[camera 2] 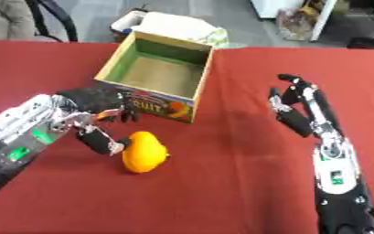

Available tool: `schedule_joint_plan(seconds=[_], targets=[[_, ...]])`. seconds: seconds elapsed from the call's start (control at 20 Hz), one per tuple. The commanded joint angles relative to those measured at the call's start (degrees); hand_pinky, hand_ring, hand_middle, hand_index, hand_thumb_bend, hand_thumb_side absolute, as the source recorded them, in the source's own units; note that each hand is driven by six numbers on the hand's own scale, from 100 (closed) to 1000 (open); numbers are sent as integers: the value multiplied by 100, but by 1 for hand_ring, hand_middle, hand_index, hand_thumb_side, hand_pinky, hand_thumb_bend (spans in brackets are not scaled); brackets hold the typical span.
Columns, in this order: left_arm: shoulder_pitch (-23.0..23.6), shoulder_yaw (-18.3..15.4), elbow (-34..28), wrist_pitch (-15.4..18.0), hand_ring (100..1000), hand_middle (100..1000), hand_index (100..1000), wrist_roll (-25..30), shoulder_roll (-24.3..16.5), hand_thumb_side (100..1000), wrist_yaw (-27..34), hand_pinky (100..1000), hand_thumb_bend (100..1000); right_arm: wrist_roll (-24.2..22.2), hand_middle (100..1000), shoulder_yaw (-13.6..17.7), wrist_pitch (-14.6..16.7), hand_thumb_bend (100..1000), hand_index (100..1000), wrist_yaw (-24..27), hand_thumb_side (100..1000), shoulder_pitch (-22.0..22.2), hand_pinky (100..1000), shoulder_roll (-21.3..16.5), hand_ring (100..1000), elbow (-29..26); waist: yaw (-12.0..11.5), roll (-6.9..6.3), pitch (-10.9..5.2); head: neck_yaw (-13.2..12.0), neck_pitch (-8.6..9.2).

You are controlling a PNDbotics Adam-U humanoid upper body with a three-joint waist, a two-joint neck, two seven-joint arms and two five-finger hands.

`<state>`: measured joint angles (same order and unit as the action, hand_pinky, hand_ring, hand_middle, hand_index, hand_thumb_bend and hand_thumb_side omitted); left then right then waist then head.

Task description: Pick up objects on the table and place them in the box.

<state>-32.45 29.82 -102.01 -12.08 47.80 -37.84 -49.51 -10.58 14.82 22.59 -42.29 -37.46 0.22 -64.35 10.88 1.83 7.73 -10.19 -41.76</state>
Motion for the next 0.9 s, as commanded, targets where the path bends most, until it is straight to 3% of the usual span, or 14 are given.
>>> schedule_joint_plan(seconds=[0.05,0.25,0.45,0.9], targets=[[-140,-94,-145,39,635,663,823,333,-174,344,157,661,234,-4,396,3,-13,100,875,-30,652,-97,593,-82,590,-85,-5,-11,-91,1,-39],[-167,-44,-86,40,660,694,837,412,-223,342,471,677,231,-10,396,0,-14,100,875,-34,653,-94,593,-73,590,-90,-6,-11,-95,0,-48],[-161,67,28,18,704,758,862,416,-156,308,1069,689,153,-15,396,-2,-14,100,875,-33,654,-97,593,-60,590,-94,-1,-5,-91,-2,-57],[-171,301,168,3,713,770,872,416,-123,308,1852,690,173,-23,396,-8,-15,100,875,-35,657,-90,593,-60,590,-94,13,-13,-91,-7,-64]])
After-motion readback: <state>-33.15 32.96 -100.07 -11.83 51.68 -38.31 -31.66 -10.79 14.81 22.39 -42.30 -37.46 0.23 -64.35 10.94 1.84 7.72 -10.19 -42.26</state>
